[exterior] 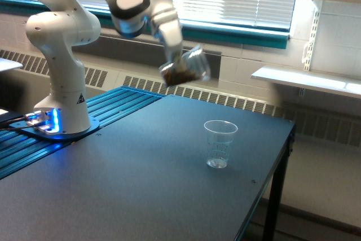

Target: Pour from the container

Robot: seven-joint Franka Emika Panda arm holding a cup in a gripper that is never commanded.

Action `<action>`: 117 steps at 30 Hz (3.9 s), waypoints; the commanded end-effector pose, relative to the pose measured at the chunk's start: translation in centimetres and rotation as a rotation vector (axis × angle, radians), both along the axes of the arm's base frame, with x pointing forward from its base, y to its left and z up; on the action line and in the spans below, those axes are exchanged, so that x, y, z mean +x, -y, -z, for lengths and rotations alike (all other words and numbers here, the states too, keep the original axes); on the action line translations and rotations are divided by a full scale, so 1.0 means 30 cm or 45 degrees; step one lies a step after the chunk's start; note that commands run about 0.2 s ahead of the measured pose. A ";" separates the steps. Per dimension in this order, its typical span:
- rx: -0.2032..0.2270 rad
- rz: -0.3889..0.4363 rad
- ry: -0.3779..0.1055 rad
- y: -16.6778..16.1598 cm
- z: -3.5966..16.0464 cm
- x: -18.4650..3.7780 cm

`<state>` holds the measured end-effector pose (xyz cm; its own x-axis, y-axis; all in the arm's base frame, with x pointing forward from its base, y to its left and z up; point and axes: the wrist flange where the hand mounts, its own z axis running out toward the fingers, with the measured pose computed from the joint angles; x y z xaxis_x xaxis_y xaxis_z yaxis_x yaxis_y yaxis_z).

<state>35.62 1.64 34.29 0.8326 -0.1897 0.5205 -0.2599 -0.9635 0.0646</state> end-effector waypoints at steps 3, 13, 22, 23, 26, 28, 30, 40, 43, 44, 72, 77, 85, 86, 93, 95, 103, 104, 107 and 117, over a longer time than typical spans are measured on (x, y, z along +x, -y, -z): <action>0.044 0.105 -0.038 -0.019 0.047 0.013; 0.033 0.119 -0.038 -0.050 0.025 0.113; 0.002 0.123 -0.072 -0.080 0.047 0.158; -0.005 0.126 -0.076 -0.080 0.049 0.162; -0.021 0.138 -0.083 -0.081 0.055 0.169; -0.036 0.145 -0.090 -0.079 0.058 0.173; -0.048 0.155 -0.094 -0.078 0.060 0.176; -0.080 0.201 -0.132 -0.073 0.089 0.170; -0.086 0.213 -0.142 -0.074 0.098 0.169; -0.086 0.216 -0.145 -0.076 0.102 0.167; -0.095 0.283 -0.191 -0.155 0.240 0.146; -0.080 0.295 -0.187 -0.172 0.264 0.141; -0.044 0.316 -0.176 -0.184 0.286 0.146; -0.044 0.320 -0.171 -0.181 0.284 0.150; -0.030 0.338 -0.146 -0.159 0.240 0.205; -0.023 0.342 -0.141 -0.157 0.233 0.210; -0.003 0.358 -0.121 -0.144 0.211 0.228; -0.003 0.359 -0.121 -0.143 0.210 0.228; -0.010 0.361 -0.125 -0.139 0.207 0.228; -0.032 0.376 -0.120 -0.110 0.157 0.250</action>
<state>42.06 5.79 27.75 0.7958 -0.4240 0.4323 -0.5168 -0.8476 0.1200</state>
